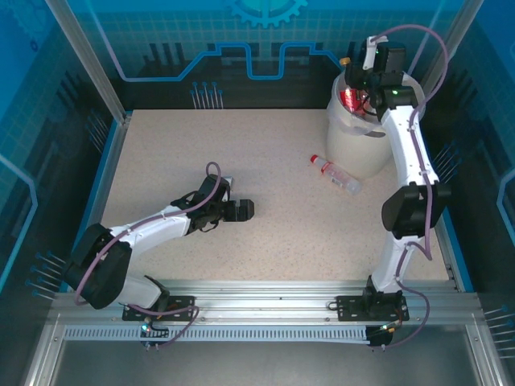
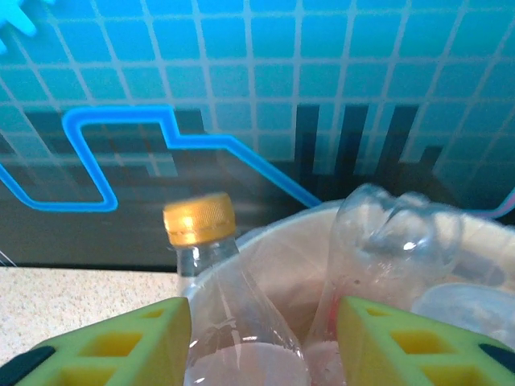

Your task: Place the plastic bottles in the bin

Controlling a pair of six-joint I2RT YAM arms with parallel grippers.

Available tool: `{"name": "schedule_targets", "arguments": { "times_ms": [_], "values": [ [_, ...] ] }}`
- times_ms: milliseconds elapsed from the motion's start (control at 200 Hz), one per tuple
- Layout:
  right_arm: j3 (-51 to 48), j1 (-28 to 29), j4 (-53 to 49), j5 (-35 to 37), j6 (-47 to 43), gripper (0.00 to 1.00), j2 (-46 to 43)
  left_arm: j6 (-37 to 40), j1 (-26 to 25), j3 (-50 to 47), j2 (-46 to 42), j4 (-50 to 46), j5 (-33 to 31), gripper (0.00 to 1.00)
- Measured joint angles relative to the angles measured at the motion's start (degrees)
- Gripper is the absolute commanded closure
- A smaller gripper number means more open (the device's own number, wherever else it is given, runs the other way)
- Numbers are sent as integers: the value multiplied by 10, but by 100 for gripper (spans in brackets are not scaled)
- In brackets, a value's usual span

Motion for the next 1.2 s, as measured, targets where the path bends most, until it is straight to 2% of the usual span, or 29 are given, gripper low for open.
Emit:
{"name": "schedule_targets", "arguments": {
  "times_ms": [165,415,570,710,835,991,1201],
  "values": [
    [-7,0,2,0,2,52,22,0,0,0,0,0,0,1],
    [-40,0,24,1,-1,53,-1,0,0,0,0,0,0,1],
    [-60,0,8,2,-17,44,-44,0,0,0,0,0,0,1],
    [-98,8,-5,2,-46,36,-127,-4,0,0,0,0,0,1],
    [-174,32,-12,2,-73,34,-234,-7,0,0,0,0,0,1],
    [-322,82,-26,10,-83,33,-369,-10,0,0,0,0,0,1],
    [-527,188,-39,68,-75,36,-428,-10,0,0,0,2,0,1]
  ]
}}
